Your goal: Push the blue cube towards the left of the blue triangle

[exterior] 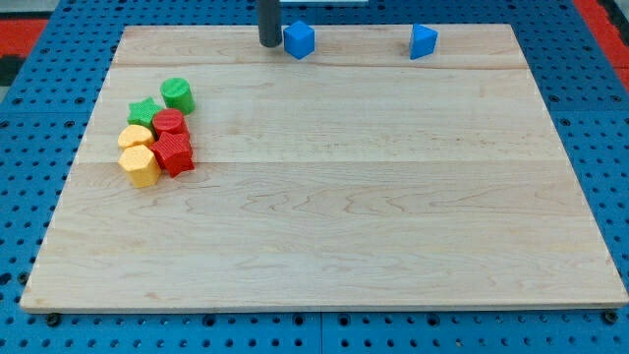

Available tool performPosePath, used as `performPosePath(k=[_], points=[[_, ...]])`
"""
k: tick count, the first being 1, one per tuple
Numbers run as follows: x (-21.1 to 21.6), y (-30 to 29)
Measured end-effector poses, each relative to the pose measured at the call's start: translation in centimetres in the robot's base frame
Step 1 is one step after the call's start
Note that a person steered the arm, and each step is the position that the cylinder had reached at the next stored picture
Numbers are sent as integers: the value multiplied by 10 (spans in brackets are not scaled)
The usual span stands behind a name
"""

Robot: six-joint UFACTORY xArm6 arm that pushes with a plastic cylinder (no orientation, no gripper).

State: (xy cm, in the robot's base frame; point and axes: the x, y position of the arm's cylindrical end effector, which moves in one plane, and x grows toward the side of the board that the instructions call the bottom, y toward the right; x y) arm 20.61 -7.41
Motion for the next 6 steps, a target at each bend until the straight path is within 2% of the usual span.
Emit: performPosePath(k=[1, 2, 3, 5, 6], points=[[-14, -4], [-11, 36], [-4, 38], [9, -3], [12, 37]])
